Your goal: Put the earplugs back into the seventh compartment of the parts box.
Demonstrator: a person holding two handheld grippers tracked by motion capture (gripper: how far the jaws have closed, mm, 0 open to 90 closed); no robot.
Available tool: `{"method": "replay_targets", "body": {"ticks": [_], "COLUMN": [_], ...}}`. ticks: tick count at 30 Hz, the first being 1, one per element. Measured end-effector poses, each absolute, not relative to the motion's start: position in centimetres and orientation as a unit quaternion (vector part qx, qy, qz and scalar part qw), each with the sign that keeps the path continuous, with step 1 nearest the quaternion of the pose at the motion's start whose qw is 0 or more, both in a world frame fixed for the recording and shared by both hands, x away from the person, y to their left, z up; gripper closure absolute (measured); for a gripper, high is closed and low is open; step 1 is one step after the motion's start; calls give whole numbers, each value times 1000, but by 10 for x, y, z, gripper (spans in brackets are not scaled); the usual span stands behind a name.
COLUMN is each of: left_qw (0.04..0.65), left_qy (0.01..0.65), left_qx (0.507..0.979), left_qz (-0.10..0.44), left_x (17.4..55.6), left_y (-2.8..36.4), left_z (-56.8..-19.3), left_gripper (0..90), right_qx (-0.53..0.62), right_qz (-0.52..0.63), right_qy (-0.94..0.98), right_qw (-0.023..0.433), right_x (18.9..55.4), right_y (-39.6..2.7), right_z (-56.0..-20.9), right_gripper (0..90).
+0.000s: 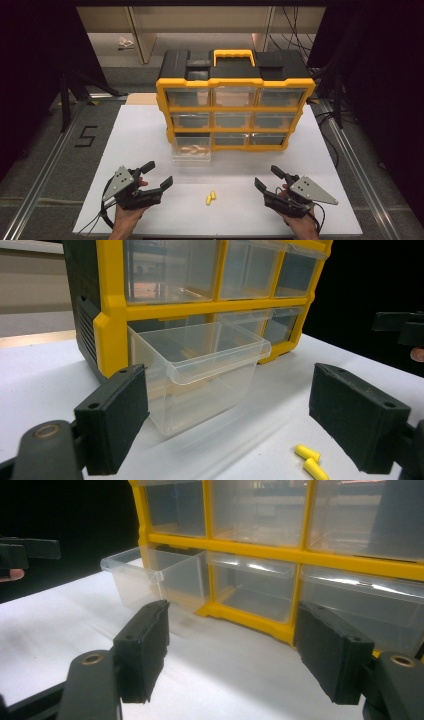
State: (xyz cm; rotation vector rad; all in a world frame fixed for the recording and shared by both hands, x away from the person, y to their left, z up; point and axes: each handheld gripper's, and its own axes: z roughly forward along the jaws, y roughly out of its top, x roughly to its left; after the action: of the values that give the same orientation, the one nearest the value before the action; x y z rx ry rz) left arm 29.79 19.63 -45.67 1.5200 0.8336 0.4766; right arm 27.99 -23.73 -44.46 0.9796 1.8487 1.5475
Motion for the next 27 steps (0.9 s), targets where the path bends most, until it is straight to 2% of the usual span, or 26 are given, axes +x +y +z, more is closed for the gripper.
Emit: {"method": "replay_targets", "body": {"ticks": [13, 19, 27], "left_qw": [622, 621, 621], "left_qy": [363, 363, 363], "left_qx": [662, 662, 663], "left_qz": [208, 208, 208], "left_x": [298, 297, 297], "left_y": [196, 197, 196], "left_z": [-457, -457, -457], "left_gripper": [156, 156, 156], "right_qx": [359, 344, 312], "right_qz": [569, 558, 523], "right_qy": [690, 711, 763], "right_qw": [266, 255, 218], "right_x": [281, 283, 291], "right_y": [-236, -232, -217], "right_z": [-443, -438, -422], "right_gripper": [315, 307, 304]}}
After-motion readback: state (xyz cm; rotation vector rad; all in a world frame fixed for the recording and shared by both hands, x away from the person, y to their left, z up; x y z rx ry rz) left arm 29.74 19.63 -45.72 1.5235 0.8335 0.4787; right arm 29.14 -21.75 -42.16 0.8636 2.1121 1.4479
